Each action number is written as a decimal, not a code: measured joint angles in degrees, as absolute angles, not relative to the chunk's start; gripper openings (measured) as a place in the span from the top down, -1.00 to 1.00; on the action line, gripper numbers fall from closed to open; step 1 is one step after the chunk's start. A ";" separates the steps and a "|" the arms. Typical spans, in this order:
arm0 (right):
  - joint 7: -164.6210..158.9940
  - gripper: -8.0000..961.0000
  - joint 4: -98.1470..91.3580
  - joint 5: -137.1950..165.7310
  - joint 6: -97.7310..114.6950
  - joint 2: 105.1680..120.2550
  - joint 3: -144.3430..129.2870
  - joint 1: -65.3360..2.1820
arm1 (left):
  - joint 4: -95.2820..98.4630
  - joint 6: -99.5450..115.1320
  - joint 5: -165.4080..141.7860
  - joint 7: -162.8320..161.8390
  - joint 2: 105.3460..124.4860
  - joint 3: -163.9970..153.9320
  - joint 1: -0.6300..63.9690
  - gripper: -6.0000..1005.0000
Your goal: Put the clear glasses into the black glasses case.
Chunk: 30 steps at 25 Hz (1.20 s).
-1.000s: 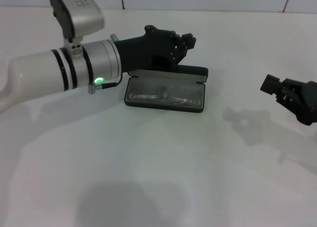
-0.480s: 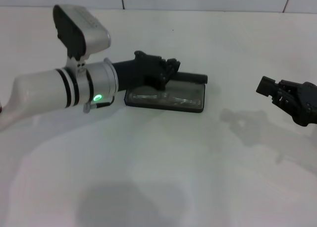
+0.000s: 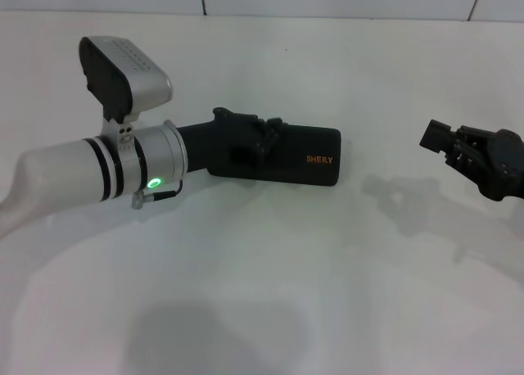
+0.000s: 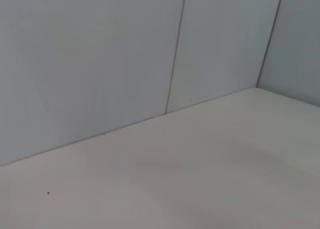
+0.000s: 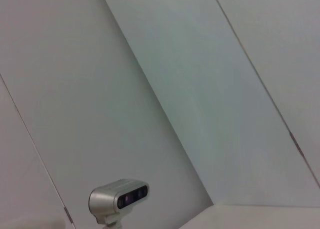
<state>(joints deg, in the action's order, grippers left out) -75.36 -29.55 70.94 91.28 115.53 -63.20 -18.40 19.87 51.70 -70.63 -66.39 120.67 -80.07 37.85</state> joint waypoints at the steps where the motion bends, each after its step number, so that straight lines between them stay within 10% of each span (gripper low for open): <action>1: -75.40 0.71 -29.54 70.94 91.27 115.51 -63.20 -18.53 | 20.20 51.94 -70.13 -66.39 120.65 -80.08 37.54 0.81; 25: -72.15 0.69 -40.27 84.30 92.34 114.99 -63.13 -19.41 | 44.70 83.36 -65.77 -66.44 118.07 -79.21 12.41 0.81; 30: -74.37 0.15 -46.90 88.15 92.42 115.29 -63.17 -19.62 | 46.34 87.46 -69.20 -72.01 116.13 -77.73 11.51 0.20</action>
